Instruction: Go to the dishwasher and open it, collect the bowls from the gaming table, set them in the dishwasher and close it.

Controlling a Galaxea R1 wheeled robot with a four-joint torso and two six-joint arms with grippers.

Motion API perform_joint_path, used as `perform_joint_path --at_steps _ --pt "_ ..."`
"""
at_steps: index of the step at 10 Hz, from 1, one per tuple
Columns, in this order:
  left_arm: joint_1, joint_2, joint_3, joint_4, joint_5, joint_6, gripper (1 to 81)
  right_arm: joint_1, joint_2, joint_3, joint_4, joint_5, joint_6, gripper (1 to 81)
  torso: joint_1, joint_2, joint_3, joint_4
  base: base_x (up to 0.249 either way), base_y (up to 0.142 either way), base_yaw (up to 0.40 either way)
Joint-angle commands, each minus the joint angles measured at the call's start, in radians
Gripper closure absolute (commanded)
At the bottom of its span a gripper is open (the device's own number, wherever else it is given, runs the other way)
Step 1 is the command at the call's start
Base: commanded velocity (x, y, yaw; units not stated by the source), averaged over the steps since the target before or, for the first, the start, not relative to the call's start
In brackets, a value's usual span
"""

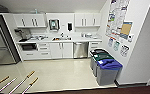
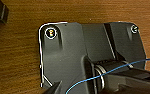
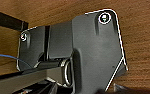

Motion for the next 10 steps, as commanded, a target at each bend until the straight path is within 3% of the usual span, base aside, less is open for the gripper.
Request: perform_joint_path --at_steps 1,10 --pt "-0.049 -0.021 0.005 -0.011 0.054 -0.001 1.0 0.045 -0.013 0.012 0.003 -0.051 -0.002 1.0 0.000 0.000 0.000 0.000 0.189 0.000 0.000" --pt "-0.049 -0.021 0.005 -0.010 0.054 -0.001 1.0 0.042 -0.013 0.012 0.002 -0.051 -0.002 1.0 0.000 0.000 0.000 0.000 0.189 0.000 0.000"
